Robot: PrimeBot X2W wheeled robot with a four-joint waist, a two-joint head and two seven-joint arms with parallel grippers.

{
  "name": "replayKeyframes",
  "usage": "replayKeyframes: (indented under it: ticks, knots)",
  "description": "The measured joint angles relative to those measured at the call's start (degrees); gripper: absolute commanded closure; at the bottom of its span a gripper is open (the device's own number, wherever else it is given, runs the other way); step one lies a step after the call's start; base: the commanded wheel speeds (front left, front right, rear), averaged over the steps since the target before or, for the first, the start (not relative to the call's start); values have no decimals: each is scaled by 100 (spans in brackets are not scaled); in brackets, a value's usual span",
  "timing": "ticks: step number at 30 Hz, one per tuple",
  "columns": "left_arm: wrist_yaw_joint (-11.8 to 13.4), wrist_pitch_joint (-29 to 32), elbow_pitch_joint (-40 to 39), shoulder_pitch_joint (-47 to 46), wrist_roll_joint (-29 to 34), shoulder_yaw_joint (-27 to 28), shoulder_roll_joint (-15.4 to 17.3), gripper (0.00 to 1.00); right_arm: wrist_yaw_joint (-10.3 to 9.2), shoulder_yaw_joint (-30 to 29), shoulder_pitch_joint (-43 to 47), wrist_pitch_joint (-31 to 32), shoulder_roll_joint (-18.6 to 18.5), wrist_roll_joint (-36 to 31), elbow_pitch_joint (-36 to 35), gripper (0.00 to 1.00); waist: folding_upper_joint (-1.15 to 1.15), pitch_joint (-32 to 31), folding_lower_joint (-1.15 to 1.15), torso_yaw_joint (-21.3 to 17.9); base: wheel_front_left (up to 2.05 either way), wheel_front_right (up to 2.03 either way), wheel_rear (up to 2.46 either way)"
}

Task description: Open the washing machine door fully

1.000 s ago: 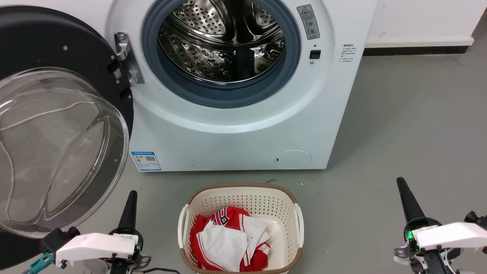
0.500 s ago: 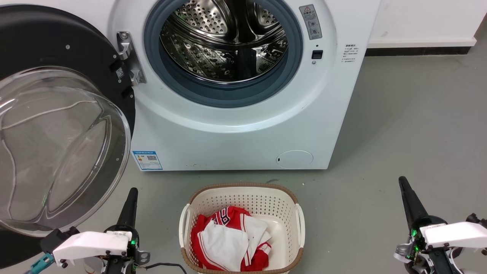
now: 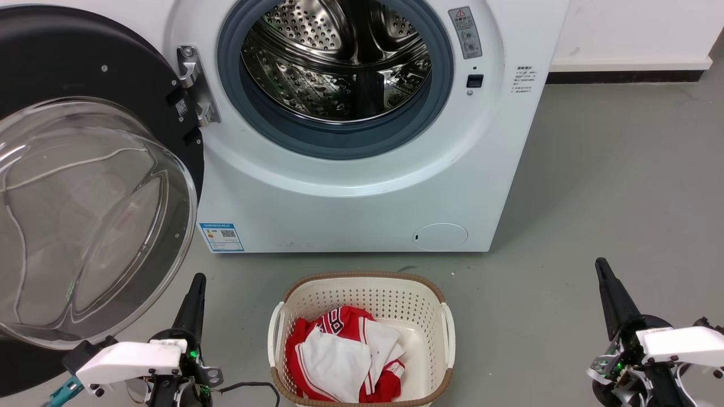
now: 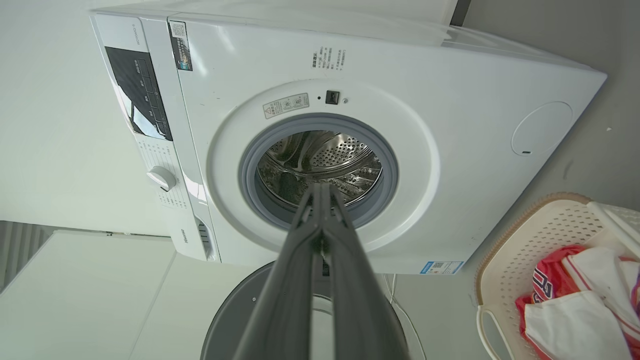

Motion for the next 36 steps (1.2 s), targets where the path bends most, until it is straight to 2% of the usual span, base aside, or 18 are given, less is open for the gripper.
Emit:
replayKeyframes:
  ticks: [17,36]
  knots:
    - [-82,168,94,-96,-677,58,-12,100,0,-91,-92,133,13,669,96,100,0,3,0,37,0,0,0]
    - [-82,168,96,-101,-683,58,-13,100,0,-136,-93,175,46,646,101,100,0,3,0,37,0,0,0]
